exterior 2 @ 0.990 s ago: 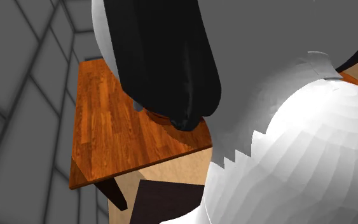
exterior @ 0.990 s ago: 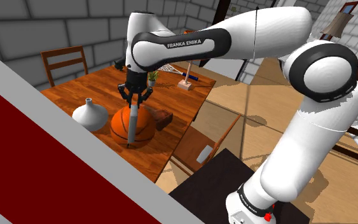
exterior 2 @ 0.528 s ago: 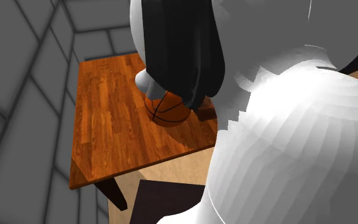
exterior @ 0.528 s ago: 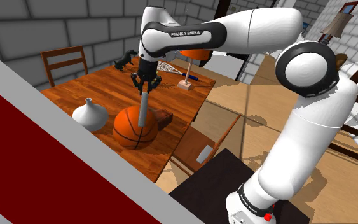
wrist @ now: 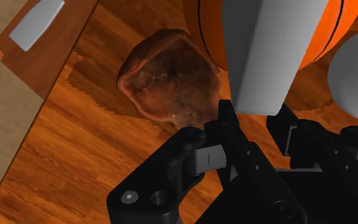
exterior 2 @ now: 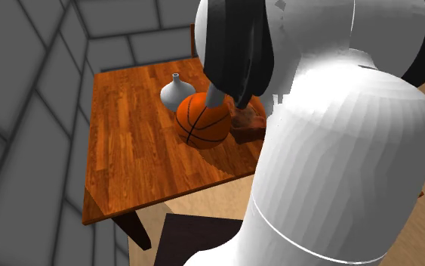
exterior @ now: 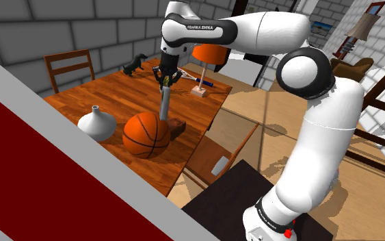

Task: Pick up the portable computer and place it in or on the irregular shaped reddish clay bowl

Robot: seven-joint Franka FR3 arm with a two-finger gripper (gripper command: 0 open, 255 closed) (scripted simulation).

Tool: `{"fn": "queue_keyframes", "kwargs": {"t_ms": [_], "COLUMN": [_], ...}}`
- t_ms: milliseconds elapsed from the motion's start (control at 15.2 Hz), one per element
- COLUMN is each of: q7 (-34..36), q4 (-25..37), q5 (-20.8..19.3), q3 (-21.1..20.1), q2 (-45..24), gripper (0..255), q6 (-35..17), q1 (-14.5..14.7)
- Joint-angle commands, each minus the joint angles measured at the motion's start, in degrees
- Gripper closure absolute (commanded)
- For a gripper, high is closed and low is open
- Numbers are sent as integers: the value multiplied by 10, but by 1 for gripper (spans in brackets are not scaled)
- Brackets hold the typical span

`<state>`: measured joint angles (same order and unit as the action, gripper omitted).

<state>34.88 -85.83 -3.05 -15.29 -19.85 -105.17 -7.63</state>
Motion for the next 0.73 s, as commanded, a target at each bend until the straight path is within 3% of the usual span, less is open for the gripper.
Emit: {"fn": "queue_keyframes", "kwargs": {"t_ms": [0,396,528,594,660], "q7": [-19,-72,-90,-103,-102], "q4": [46,226,318,410,390], "q5": [-3,-15,-21,-26,-25], "q3": [7,27,33,38,38], "q2": [-24,-127,-179,-230,-223], "gripper": [255,255,255,255,255], "q6": [23,101,141,182,169], "q1": [-10,-31,-34,-32,-34]}}
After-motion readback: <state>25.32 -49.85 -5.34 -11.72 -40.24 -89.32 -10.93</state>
